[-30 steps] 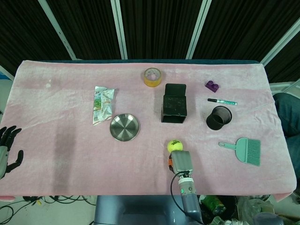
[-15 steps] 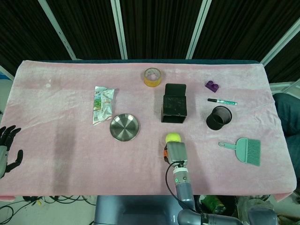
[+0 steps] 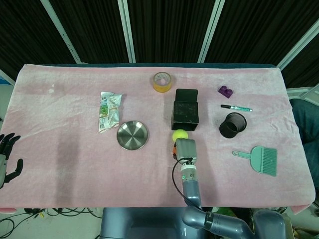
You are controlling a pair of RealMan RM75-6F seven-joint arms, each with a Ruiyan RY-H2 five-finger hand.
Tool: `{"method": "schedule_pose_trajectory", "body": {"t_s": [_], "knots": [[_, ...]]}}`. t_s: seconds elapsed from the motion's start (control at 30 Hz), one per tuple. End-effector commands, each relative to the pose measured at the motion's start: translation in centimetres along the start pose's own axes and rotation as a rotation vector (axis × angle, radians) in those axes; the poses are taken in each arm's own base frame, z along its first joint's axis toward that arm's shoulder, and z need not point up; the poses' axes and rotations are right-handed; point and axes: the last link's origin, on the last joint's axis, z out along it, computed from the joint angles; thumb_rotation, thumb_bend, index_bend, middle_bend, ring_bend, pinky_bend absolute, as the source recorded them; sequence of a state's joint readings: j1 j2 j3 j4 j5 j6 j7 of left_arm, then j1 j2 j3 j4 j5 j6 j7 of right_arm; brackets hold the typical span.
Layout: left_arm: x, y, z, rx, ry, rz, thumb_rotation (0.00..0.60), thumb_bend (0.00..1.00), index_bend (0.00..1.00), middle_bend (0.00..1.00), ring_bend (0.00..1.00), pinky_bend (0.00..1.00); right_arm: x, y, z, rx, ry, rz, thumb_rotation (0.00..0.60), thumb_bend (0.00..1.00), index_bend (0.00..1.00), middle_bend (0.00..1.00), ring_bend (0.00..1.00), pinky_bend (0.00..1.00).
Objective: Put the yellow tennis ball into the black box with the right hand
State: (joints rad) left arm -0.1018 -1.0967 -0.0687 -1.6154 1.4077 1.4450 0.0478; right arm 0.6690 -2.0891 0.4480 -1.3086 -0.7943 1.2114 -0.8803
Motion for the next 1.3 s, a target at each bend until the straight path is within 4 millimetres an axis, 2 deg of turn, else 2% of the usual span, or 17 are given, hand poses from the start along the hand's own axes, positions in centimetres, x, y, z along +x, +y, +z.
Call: {"method": "schedule_pose_trajectory", "body": {"t_s": [0.03, 0.2, 0.37, 0.67, 0.97, 1.3], "knots": [[0.0, 0.0, 0.0, 0.0, -0.001, 0.003, 0.6, 0.49, 0.12, 0.08, 0.01, 0.02, -0.3, 0.0, 0.6, 0.001, -0.001, -0.018, 0.6, 0.72, 1.0, 0.96, 0.98, 1.0], [0.0, -0.1, -0.1, 0.003, 0.0, 0.004, 0.6, 0.49, 0.12, 0.08, 0.01, 0.02, -1.4, 0.3, 1.0, 0.002, -0.008, -0.059, 0.6, 0.72, 1.0, 0.96, 0.98, 1.0], [0.0, -0.1, -0.1, 0.005, 0.001, 0.005, 0.6, 0.49, 0.12, 0.08, 0.01, 0.02, -1.6, 0.3, 1.8, -0.009, -0.012, -0.046, 0.6, 0.72, 1.0, 0.96, 0.98, 1.0], [0.0, -0.1, 0.0, 0.009, 0.0, 0.005, 0.6, 0.49, 0.12, 0.08, 0.01, 0.02, -0.2, 0.3, 4.0, -0.058, 0.02, 0.004, 0.6, 0.72, 1.0, 0.96, 0.98, 1.0], [0.0, -0.1, -0.1, 0.011, 0.0, 0.008, 0.6, 0.49, 0.12, 0.08, 0.01, 0.02, 1.4, 0.9, 5.3, -0.094, 0.044, 0.009, 0.6, 0.72, 1.0, 0.96, 0.98, 1.0], [0.0, -0.1, -0.1, 0.014, 0.003, 0.009, 0.6, 0.49, 0.12, 0.08, 0.01, 0.02, 2.0, 1.4, 6.2, -0.12, 0.034, -0.005, 0.6, 0.72, 1.0, 0.96, 0.98, 1.0]]}}
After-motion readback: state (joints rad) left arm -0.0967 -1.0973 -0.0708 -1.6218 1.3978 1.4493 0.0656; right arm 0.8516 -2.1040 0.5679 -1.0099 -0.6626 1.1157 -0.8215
